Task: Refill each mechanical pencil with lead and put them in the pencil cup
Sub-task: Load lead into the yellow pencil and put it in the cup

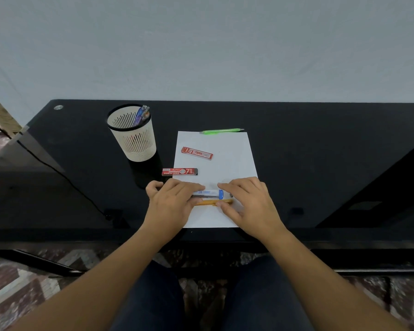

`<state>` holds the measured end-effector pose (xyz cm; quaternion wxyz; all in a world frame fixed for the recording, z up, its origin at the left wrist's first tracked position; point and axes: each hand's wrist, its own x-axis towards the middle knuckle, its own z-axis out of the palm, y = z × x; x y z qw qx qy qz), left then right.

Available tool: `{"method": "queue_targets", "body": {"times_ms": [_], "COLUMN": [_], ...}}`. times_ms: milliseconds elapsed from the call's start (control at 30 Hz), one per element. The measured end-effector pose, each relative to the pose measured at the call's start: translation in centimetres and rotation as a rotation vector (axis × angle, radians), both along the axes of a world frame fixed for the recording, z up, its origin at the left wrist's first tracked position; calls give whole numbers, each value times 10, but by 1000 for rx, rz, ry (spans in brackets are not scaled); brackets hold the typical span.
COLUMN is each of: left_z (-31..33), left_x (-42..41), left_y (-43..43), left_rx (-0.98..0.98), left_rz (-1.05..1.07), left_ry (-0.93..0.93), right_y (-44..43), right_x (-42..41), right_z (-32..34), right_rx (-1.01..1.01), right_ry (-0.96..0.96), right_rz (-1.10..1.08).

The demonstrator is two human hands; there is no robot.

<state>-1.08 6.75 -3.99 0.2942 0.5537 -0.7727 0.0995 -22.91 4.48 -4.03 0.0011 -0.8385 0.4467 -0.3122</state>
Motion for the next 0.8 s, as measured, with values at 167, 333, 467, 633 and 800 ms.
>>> {"method": "queue_targets", "body": {"times_ms": [167,333,467,633,800], "left_z": [-2,-4,-4,-5,-6], "left_x": [1,1,1,2,3], "left_y": [-1,-1,1,1,0], "left_rx": [-28,-60,-75,-77,-94], "left_rz": [-26,6,49,60,13], "left_ry": [-24,-53,-52,-45,-32], "right_y": [-1,0,2,2,1], "right_x": [0,0,1,1,0], "right_z": [-1,-1,1,0,-1], "right_rx": [-24,-22,-7,-14,-38], "right_ry": [33,63,57,36,27], "right_rz": [4,-14,-29,-38,-36]}}
